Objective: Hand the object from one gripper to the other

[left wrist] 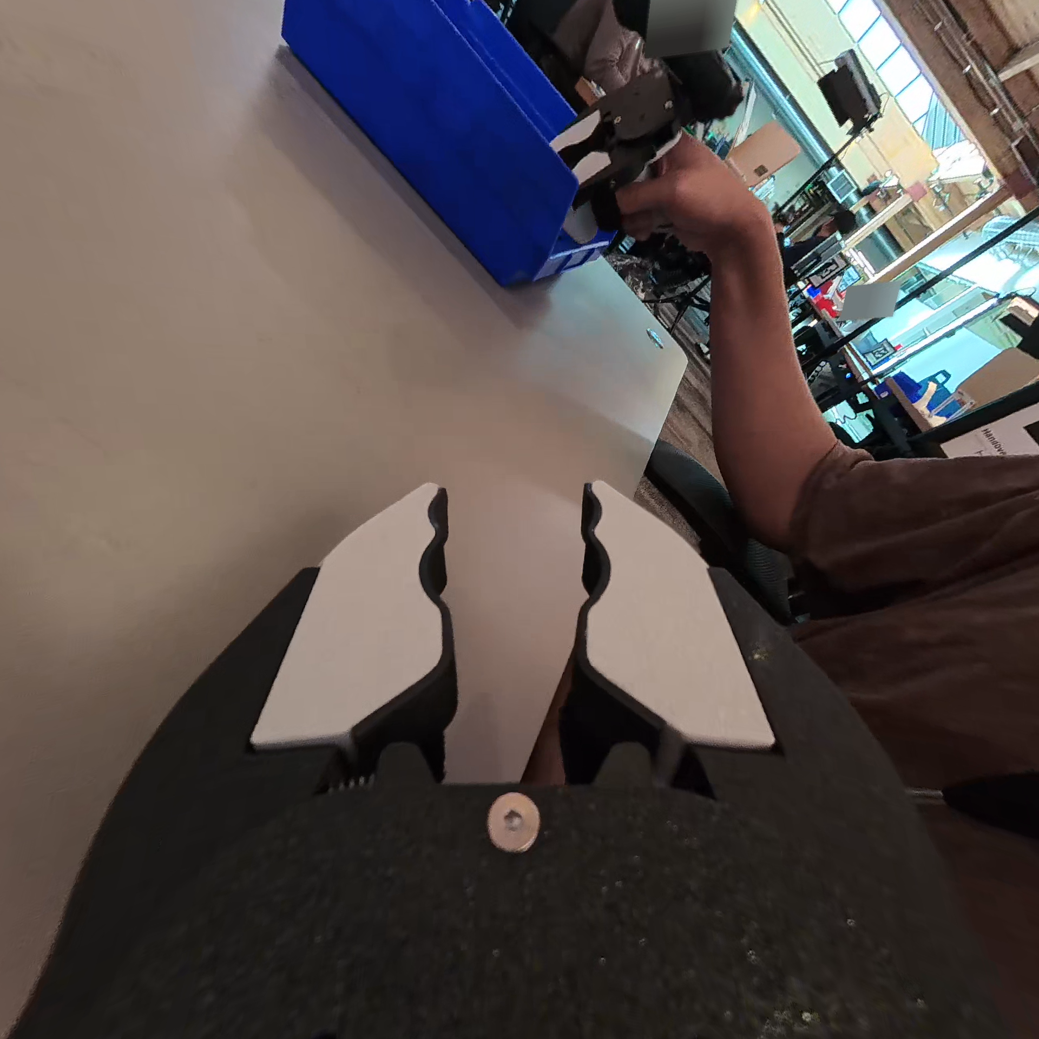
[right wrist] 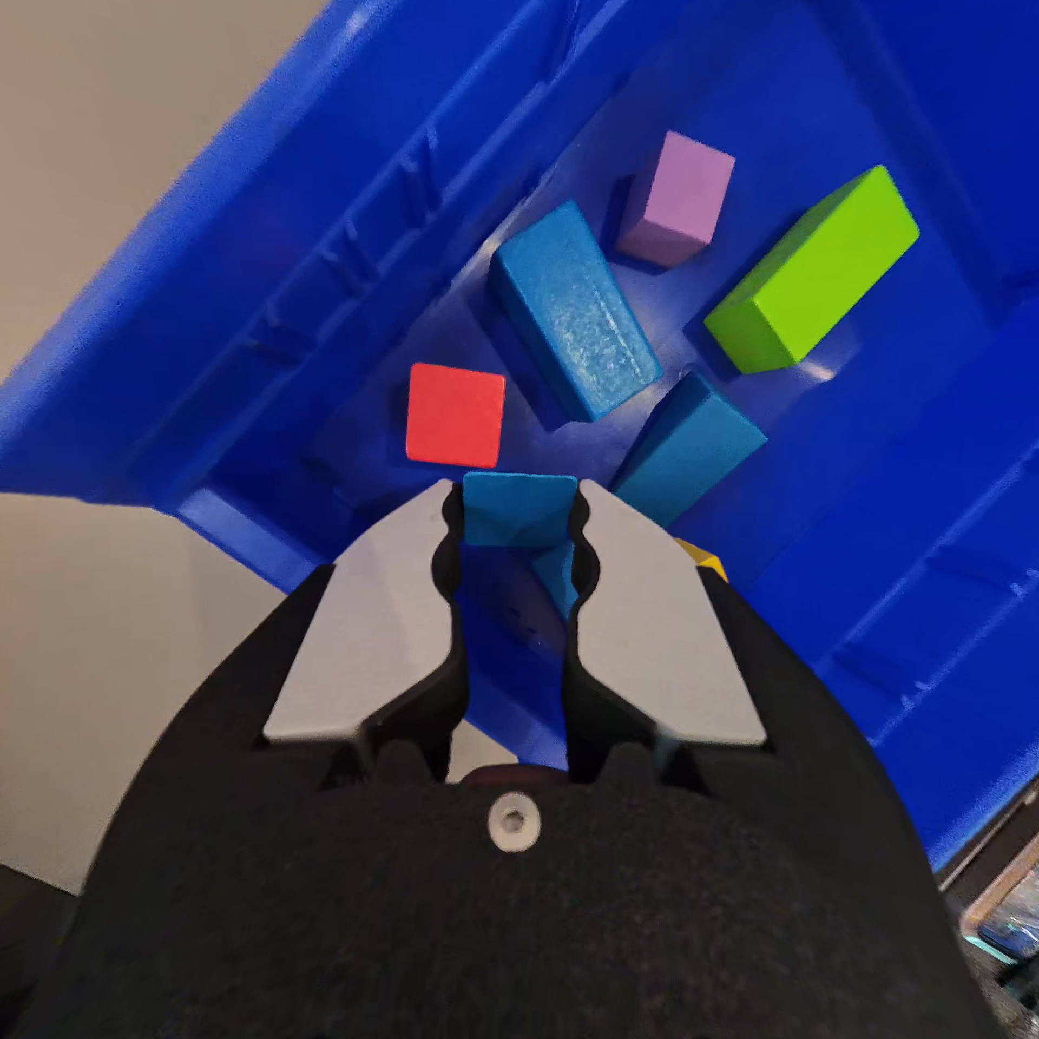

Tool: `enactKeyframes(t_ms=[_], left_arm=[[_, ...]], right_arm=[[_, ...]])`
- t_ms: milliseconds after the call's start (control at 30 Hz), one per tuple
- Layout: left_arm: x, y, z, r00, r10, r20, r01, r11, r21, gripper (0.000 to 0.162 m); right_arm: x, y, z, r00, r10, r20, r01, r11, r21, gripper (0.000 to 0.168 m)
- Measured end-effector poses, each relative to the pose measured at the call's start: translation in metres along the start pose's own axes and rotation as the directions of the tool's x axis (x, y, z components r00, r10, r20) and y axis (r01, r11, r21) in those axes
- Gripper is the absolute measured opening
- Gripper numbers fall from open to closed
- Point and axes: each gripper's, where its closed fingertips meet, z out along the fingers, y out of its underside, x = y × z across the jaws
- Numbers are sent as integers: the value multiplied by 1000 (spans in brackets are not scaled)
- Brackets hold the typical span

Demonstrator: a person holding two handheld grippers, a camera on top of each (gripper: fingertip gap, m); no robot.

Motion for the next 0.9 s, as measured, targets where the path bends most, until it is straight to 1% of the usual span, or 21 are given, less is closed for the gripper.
enactKeyframes(t_ms=[100, 133, 200, 233, 267, 333, 500, 600, 633, 667, 700, 767, 833, 900], left_arm=[[1, 8, 6, 1000, -10, -19, 9, 999, -38, 45], [1, 9, 8, 999, -15, -29, 14, 999, -42, 45], [3, 9, 9, 999, -27, -44, 25, 999, -42, 45], [3, 9, 10, 998, -31, -51, 29, 999, -44, 45], [3, 10, 10, 998, -33, -53, 30, 998, -46, 45], [3, 10, 10, 998, -34, -54, 31, 998, -49, 45], [0, 7, 5, 999, -33, -42, 32, 999, -36, 45], [-3, 7, 4, 999, -39, -32, 38, 999, -35, 45], [-3, 7, 4, 999, -41, -33, 40, 999, -37, 45], [-3, 7, 4, 999, -42, -33, 41, 999, -37, 45], [-3, 7, 3, 999, -41, -32, 40, 999, -35, 45], [-3, 5, 2, 999, -36, -29, 35, 999, -30, 45], [-3, 4, 0, 999, -29, -24, 28, 999, -26, 45], [-4, 1, -4, 1000, -17, -19, 16, 1000, -16, 45]], right_arm=[[-1, -5, 2, 1000, 1, 29, -1, 1000, 16, 36], [-1, -3, 3, 999, 4, 52, -4, 1000, -4, 36], [8, 8, 6, 999, -2, 40, 7, 993, -119, 36], [13, 10, 8, 1000, -11, 24, 15, 988, -156, 36], [13, 9, 11, 999, -10, 39, 17, 985, -169, 36], [7, 5, 17, 997, -13, 76, 25, 987, -160, 35], [6, 9, 29, 996, -45, 78, 60, 980, -191, 36], [6, 7, 29, 995, -36, 91, 51, 985, -167, 42], [7, 6, 26, 996, -34, 88, 47, 988, -145, 41], [7, 2, 19, 996, -34, 82, 43, 993, -112, 41], [7, -2, 6, 997, -30, 73, 36, 997, -74, 45], [15, -15, -33, 1000, -26, -9, 27, 999, 27, 46], [23, -37, -92, 988, -18, -155, 50, 978, 205, 47], [23, -59, -158, 952, 43, -303, 91, 905, 416, 49]])
